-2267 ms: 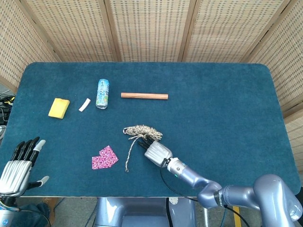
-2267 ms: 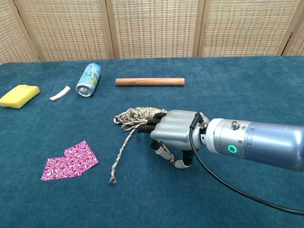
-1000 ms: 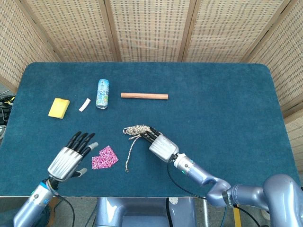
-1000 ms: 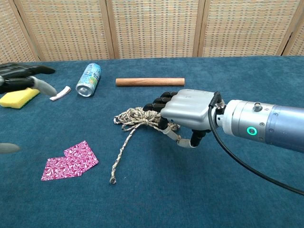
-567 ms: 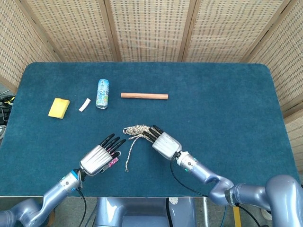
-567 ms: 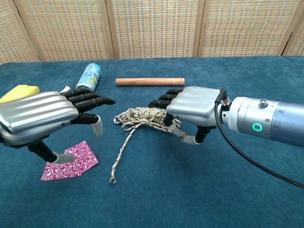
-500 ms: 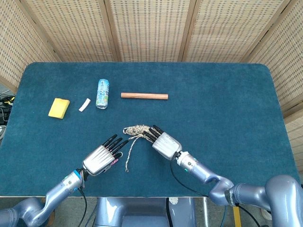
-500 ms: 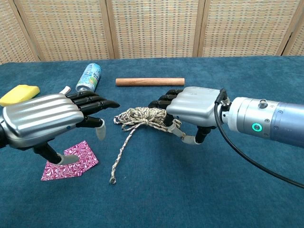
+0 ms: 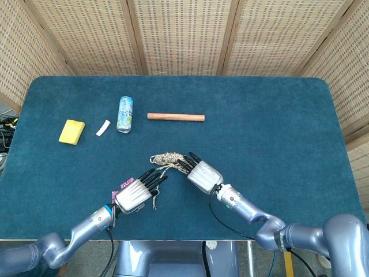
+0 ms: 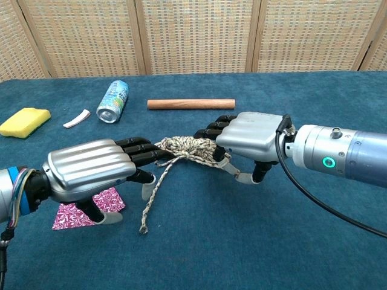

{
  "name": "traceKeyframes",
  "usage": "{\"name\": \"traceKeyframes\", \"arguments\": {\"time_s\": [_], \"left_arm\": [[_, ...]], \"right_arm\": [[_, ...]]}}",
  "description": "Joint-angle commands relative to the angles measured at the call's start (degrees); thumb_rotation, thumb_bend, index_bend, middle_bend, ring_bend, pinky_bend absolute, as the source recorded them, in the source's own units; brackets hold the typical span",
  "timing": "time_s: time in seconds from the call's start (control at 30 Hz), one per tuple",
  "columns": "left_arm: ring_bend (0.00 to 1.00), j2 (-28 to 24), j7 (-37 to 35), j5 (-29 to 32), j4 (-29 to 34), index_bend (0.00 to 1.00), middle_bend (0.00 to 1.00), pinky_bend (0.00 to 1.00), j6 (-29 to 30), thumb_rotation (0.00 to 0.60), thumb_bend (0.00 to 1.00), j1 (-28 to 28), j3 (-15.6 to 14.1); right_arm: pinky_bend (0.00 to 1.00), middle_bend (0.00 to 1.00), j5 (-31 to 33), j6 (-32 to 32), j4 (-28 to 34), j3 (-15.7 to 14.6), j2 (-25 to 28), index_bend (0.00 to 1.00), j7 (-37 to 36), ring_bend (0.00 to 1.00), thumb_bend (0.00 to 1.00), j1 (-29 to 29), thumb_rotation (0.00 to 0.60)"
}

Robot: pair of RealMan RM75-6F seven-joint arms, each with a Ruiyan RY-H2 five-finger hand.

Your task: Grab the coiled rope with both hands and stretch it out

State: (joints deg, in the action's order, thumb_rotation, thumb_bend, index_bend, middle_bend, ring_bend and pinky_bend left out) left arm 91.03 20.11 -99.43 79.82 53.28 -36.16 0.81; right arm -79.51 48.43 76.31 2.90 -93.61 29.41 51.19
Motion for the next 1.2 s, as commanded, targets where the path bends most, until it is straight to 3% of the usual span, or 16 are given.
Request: {"name": "traceKeyframes", "arguments": {"time_s": [0.03,0.7,1.2], "left_arm": [[0.00,0.96,-0.88,0.49,-1.17,0.43,0.00,0.00,-0.53,0.600,0.26,-0.94,-0.22],[0.00,3.80,-3.42,1.84,-5.44,0.43,0.00,0.00,-1.33,0.600,0.28,-4.30,-2.10],[0.00,4.70,-2.30,3.58,-6.18,0.51,0.00,0.00,-1.49,0.600,0.36,-5.39,-2.68]], "right_arm": [[0.00,0.01,-0.23,-0.09,-0.46,-0.02,-0.17,0.62,-0.07,0.00,0.66,0.03,0.600],[0.00,0.01,-0.10,-0.78,-3.09,-0.40,-0.52,0.63,-0.57,0.00,0.66,-0.73,0.600],[0.00,0.01,-0.67,-0.70,-4.71,-0.51,-0.71,0.62,-2.94,0.00,0.66,-1.45,0.600]]}}
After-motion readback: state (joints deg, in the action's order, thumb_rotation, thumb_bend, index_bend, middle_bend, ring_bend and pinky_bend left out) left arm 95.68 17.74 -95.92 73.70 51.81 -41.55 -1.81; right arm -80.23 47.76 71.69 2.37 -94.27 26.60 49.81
